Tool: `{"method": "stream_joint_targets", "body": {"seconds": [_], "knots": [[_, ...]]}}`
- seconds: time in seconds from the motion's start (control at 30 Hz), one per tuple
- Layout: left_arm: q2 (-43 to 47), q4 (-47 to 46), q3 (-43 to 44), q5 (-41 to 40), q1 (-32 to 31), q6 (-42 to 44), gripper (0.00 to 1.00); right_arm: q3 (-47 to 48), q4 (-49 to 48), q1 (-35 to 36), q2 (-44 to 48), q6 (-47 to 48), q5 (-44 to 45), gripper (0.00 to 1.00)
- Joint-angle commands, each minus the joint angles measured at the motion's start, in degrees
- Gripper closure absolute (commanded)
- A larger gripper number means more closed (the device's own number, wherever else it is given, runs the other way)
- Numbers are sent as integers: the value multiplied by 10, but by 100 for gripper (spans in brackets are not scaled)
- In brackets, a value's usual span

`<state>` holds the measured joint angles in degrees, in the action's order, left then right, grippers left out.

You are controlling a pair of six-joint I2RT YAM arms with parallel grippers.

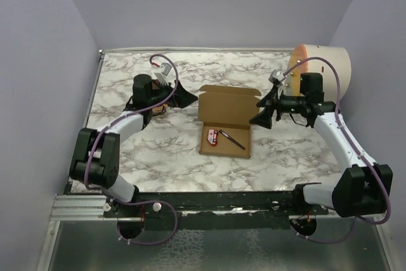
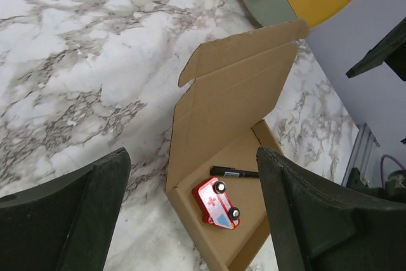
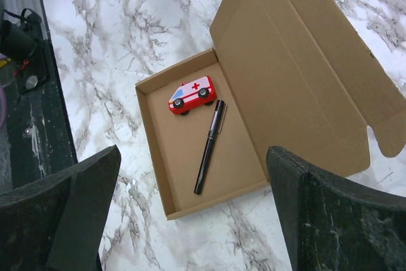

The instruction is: Fold the paper box

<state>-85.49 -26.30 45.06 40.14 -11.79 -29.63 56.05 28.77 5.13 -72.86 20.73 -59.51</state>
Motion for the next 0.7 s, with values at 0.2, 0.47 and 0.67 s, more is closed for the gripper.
{"method": "stream_joint_targets", "body": {"seconds": [0.2, 0.47, 0.67], "knots": [[-148, 16, 120, 142, 0, 84, 28, -30, -71, -52, 0, -53, -52, 3], [-233, 24, 185, 188, -23, 96, 44, -39, -79, -62, -3, -54, -54, 3], [-251, 20, 203, 195, -37, 109, 50, -42, -81, -65, -7, -54, -54, 3]]}}
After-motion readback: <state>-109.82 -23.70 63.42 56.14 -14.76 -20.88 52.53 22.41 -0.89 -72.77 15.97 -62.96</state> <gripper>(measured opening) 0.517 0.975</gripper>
